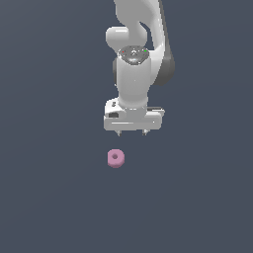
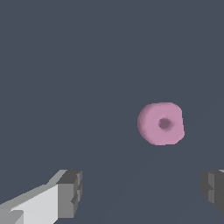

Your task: Pick up the object and move it to a goal position.

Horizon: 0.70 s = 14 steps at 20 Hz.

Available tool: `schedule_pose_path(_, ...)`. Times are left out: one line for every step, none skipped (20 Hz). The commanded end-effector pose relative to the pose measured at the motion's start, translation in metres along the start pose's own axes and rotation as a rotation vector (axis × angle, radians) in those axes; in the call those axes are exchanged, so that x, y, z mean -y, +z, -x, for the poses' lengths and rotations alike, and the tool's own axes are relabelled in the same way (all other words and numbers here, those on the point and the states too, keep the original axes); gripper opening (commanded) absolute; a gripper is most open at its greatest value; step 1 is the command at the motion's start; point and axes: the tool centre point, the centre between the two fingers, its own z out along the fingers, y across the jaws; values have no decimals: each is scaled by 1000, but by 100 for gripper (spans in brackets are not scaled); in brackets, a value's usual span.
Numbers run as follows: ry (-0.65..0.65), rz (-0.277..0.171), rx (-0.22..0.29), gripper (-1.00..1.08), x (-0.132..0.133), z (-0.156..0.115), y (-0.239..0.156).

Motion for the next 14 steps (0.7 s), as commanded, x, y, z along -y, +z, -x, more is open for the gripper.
schedule_pose_path(0, 0, 0, 100, 0, 0, 0)
schedule_pose_path(-1, 0, 0, 100, 0, 0, 0)
schedule_pose_path(-5, 1, 0, 100, 1, 0, 0)
schedule_pose_path(-11, 1, 1, 100, 2, 1, -1)
schedule_pose_path(-19, 2, 1, 100, 3, 1, -1)
schedule_pose_path(-29, 4, 2, 100, 5, 2, -2)
schedule_pose_path(-41, 5, 2, 100, 7, 2, -3)
schedule_pose_path(-52, 7, 3, 100, 9, 3, -4)
schedule_pose_path(-60, 8, 3, 100, 11, 4, -5)
schedule_pose_path(-66, 8, 4, 100, 12, 4, -6)
schedule_pose_path(-70, 9, 4, 100, 12, 4, -6)
schedule_pose_path(-71, 9, 4, 100, 13, 4, -6)
schedule_pose_path(-69, 9, 4, 100, 12, 4, -6)
schedule_pose_path(-67, 9, 4, 100, 12, 4, -6)
